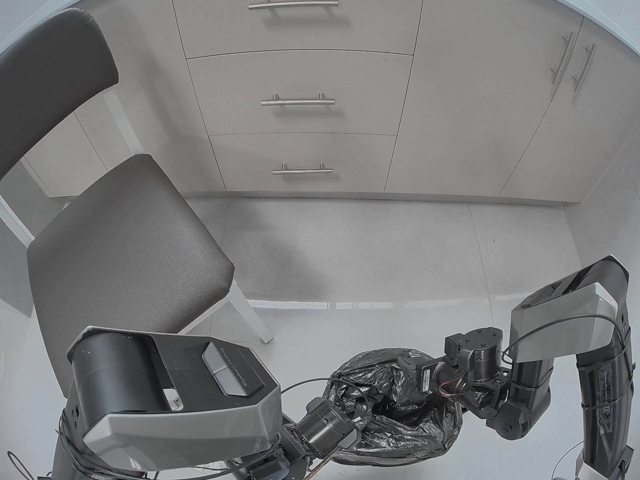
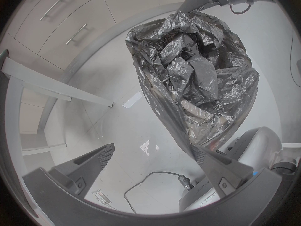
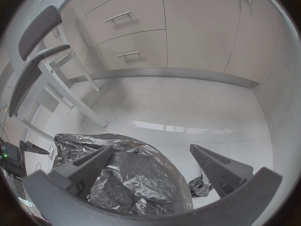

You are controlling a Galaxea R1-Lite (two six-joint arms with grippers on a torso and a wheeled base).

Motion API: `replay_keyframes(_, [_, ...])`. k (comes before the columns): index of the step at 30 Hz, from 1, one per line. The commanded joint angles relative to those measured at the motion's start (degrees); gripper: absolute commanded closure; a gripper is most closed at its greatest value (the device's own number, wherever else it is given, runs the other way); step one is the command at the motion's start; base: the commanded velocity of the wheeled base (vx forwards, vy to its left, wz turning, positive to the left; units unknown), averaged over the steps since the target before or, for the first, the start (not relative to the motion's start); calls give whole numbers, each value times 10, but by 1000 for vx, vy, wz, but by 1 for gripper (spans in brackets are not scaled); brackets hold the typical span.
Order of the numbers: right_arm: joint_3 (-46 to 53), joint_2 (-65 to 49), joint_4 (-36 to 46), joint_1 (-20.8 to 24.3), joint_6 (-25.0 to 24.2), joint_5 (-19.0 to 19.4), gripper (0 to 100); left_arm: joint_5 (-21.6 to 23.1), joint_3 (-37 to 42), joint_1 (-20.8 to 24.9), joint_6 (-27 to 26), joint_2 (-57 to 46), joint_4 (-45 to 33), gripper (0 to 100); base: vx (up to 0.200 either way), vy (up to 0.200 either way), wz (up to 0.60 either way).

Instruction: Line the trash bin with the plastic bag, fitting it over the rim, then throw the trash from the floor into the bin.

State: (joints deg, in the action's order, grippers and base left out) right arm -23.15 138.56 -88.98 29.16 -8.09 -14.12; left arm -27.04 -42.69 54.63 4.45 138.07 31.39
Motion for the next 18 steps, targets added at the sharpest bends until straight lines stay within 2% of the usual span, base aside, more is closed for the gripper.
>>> replay_keyframes(1, [3, 4, -10, 6, 0, 1, 0, 9, -3, 0, 1, -3, -5, 0, 0, 0, 0])
replay_keyframes(7, [25, -10, -10, 25, 1, 4, 0, 19, -4, -3, 4, -3, -6, 0, 0, 0, 0])
replay_keyframes(11, [46, -19, -10, 44, 3, 31, 0, 22, -4, -4, 6, -3, -3, 0, 0, 0, 0])
replay_keyframes(18, [36, 8, -10, 42, 4, 30, 0, 22, -5, -4, 10, -3, -1, 0, 0, 0, 0])
